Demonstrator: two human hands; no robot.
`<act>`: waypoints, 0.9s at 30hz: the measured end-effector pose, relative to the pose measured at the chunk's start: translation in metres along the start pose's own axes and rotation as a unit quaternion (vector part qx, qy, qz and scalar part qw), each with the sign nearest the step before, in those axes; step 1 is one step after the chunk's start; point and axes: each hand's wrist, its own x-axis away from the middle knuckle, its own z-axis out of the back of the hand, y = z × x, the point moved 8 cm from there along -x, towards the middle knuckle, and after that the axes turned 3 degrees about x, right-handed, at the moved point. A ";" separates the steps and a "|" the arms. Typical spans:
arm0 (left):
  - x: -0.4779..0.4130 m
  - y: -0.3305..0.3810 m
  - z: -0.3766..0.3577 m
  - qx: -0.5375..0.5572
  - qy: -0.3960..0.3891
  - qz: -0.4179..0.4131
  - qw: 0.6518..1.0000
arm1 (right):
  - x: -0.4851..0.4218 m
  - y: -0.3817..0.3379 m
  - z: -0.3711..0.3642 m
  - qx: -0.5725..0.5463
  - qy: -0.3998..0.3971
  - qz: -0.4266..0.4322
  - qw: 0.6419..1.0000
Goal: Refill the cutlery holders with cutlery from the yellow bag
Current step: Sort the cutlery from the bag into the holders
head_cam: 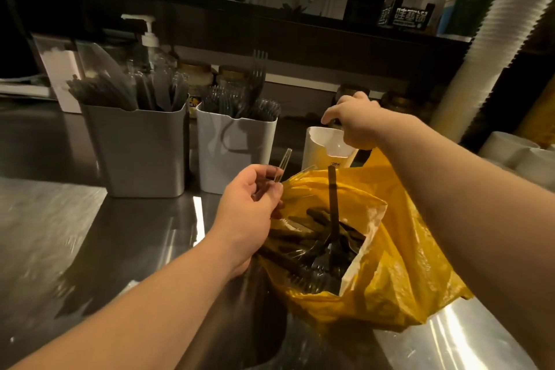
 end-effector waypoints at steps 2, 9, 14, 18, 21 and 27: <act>0.001 0.000 0.000 0.013 -0.001 0.012 1.000 | 0.017 -0.015 0.022 -0.033 0.034 0.049 0.998; -0.001 -0.002 0.002 0.073 -0.010 0.058 0.996 | 0.120 -0.124 0.037 -0.003 0.093 0.321 0.943; 0.004 0.004 0.005 0.039 -0.015 0.027 0.999 | 0.109 -0.118 0.023 -0.051 0.061 0.241 0.967; 0.003 0.010 0.007 -0.002 0.001 -0.017 1.000 | 0.103 -0.108 0.025 -0.132 0.029 0.182 0.974; 0.001 0.009 0.008 0.002 0.017 -0.010 1.000 | 0.084 -0.072 0.039 -0.242 0.065 0.105 0.962; 0.004 0.011 0.004 -0.040 0.017 -0.038 0.998 | 0.040 0.035 -0.014 -0.543 0.156 -0.215 0.797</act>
